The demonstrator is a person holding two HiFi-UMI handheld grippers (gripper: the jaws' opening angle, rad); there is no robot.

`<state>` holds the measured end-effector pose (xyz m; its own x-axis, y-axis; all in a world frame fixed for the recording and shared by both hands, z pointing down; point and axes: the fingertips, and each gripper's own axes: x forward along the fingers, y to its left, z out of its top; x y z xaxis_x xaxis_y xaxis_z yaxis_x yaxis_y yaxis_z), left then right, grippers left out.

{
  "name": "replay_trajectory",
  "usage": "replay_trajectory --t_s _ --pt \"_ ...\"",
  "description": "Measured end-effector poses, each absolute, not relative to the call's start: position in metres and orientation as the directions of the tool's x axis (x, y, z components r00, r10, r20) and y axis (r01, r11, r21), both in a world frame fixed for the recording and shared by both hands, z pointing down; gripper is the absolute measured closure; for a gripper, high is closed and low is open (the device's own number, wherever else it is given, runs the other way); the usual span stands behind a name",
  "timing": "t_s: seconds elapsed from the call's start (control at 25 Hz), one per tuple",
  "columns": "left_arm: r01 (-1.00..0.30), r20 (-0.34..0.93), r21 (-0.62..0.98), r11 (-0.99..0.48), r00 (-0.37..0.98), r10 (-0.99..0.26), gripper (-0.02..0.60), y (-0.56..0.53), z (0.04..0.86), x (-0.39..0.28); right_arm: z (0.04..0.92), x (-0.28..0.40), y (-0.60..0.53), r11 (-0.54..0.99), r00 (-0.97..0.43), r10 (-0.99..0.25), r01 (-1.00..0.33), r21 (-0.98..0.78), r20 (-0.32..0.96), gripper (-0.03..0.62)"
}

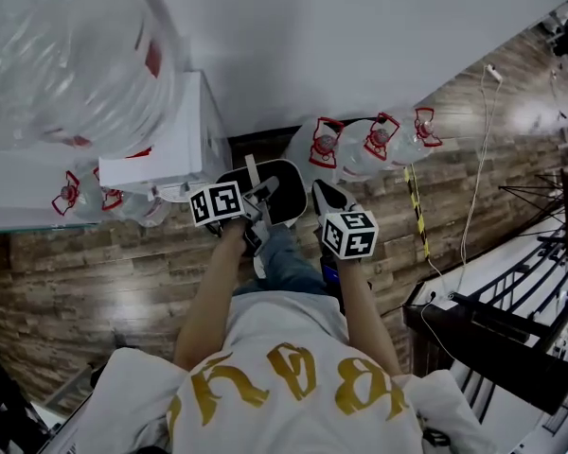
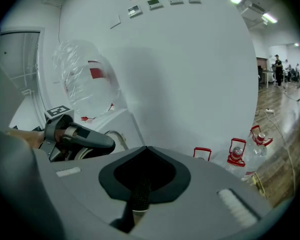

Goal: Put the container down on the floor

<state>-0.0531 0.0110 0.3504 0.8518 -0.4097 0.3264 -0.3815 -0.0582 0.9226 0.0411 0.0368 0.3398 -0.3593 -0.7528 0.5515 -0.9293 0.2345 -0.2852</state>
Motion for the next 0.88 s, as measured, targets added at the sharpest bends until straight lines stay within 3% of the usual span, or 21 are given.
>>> replay_trajectory --t_s 0.6,0.88 --pt "-0.412 0.370 0.911 -0.026 0.842 -0.393 0.561 -0.024 0.395 -0.041 0.381 0.050 -0.012 0.228 -0.378 -0.706 -0.922 -0.313 0.599 0.566" --pt "-0.424 0.392 0.906 0.009 0.828 -0.401 0.563 -0.041 0.421 -0.044 0.395 0.041 -0.025 0.295 -0.434 -0.670 -0.900 -0.320 0.602 0.566"
